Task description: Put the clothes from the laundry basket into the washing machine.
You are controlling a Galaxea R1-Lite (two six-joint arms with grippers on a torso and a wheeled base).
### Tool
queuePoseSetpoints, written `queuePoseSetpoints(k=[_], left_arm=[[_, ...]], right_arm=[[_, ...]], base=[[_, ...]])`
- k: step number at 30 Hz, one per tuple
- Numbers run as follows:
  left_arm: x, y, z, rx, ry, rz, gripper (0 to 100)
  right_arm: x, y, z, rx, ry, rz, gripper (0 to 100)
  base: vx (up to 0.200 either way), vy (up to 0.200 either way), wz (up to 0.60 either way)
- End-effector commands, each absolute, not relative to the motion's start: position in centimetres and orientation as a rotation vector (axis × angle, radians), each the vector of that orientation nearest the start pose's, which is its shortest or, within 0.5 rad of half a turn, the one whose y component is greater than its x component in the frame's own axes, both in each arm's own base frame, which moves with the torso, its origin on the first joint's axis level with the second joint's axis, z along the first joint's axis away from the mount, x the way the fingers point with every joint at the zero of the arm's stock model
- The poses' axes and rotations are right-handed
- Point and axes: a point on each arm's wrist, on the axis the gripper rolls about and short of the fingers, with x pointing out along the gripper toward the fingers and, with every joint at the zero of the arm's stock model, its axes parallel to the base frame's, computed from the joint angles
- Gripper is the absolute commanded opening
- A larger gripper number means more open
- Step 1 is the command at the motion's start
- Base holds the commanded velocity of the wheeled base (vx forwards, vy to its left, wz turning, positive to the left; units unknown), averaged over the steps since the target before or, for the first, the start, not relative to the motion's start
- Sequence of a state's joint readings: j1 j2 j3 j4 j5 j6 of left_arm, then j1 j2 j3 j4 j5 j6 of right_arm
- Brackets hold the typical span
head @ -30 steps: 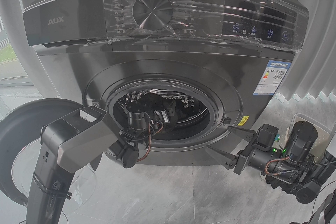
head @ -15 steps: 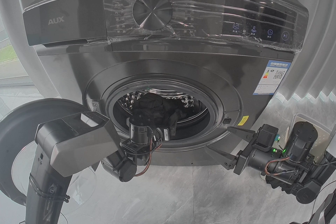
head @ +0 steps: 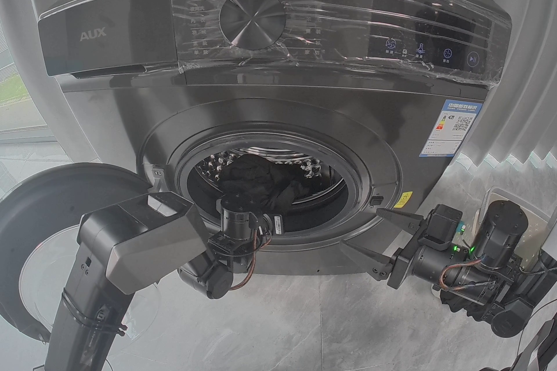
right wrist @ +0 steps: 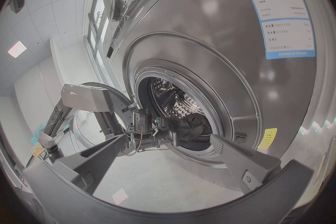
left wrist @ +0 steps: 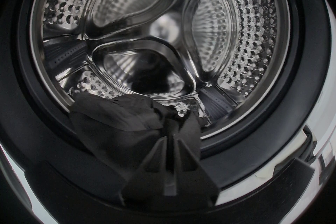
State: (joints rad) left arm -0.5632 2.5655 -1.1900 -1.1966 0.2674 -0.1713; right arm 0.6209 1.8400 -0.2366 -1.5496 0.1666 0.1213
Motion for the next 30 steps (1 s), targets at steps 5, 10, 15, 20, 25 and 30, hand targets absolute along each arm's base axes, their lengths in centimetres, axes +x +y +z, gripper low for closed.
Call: queuePoseSetpoints(k=[5, 10, 15, 20, 25, 30], left_arm=[[40.6, -24.7, 0.4, -0.132, 0.105, -0.282, 0], [42.7, -25.5, 3.9, -0.200, -0.035, -0.281, 0], [43.9, -25.4, 5.2, -0.222, -0.095, -0.270, 0], [45.0, -24.9, 5.1, -0.227, -0.117, -0.252, 0], [45.1, -24.7, 4.8, -0.222, -0.106, -0.249, 0], [45.2, -24.8, 5.1, -0.229, -0.115, -0.250, 100]], right_arm=[[20.2, 14.9, 11.0, 0.106, 0.086, 0.785, 100], [20.1, 14.9, 11.0, 0.106, 0.085, 0.787, 100], [20.1, 14.9, 11.1, 0.107, 0.082, 0.787, 100], [20.1, 14.9, 11.1, 0.107, 0.082, 0.787, 100], [20.2, 14.9, 11.2, 0.107, 0.080, 0.785, 100], [20.1, 14.9, 11.3, 0.108, 0.075, 0.787, 100]], base=[[0.000, 0.000, 0.00], [0.000, 0.000, 0.00], [0.000, 0.000, 0.00], [0.000, 0.000, 0.00], [0.000, 0.000, 0.00], [0.000, 0.000, 0.00]])
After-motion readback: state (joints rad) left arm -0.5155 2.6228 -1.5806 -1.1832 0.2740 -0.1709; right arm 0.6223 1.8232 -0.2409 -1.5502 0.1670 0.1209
